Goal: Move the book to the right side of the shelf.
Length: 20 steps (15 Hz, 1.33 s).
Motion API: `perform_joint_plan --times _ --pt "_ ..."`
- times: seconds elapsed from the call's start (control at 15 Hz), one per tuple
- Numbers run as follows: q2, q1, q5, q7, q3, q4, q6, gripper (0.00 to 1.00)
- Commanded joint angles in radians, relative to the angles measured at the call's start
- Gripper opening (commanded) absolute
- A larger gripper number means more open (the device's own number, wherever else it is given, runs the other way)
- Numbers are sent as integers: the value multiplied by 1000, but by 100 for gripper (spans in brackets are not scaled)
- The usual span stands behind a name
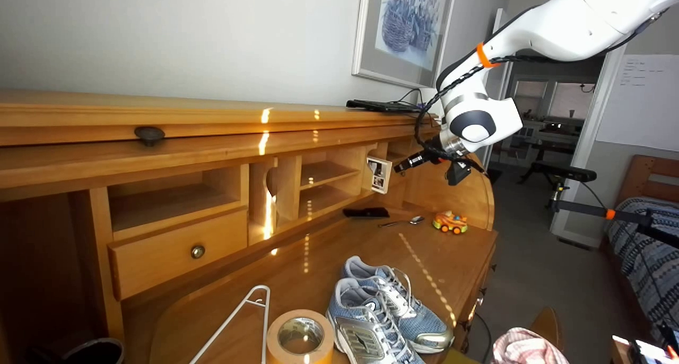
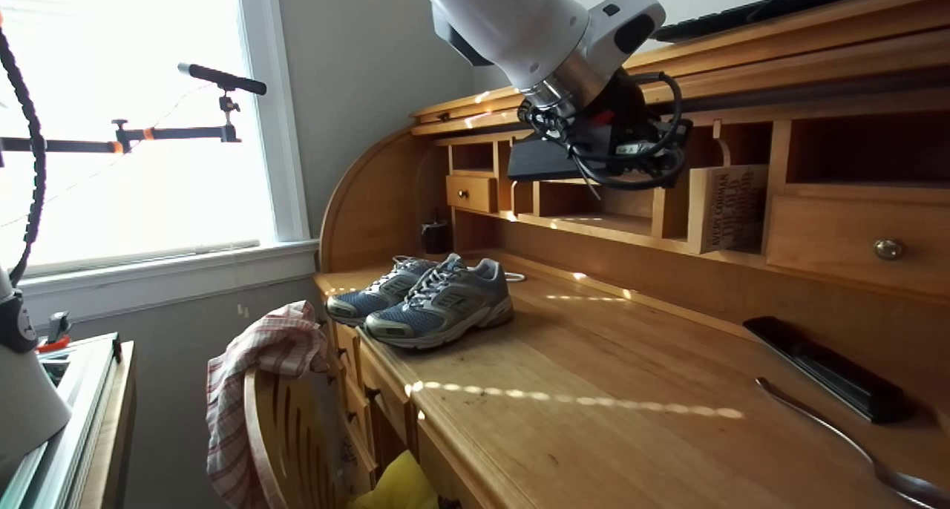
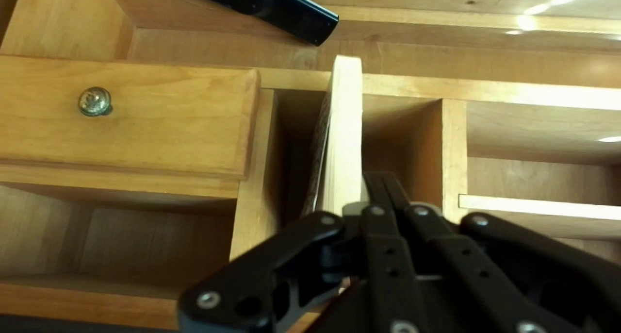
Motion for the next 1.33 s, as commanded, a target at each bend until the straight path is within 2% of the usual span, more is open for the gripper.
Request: perform_joint_plan --times 0.0,1.27 --pt "14 0 -15 5 -2 3 14 0" --pt "170 -7 -17 0 -4 184 -5 0"
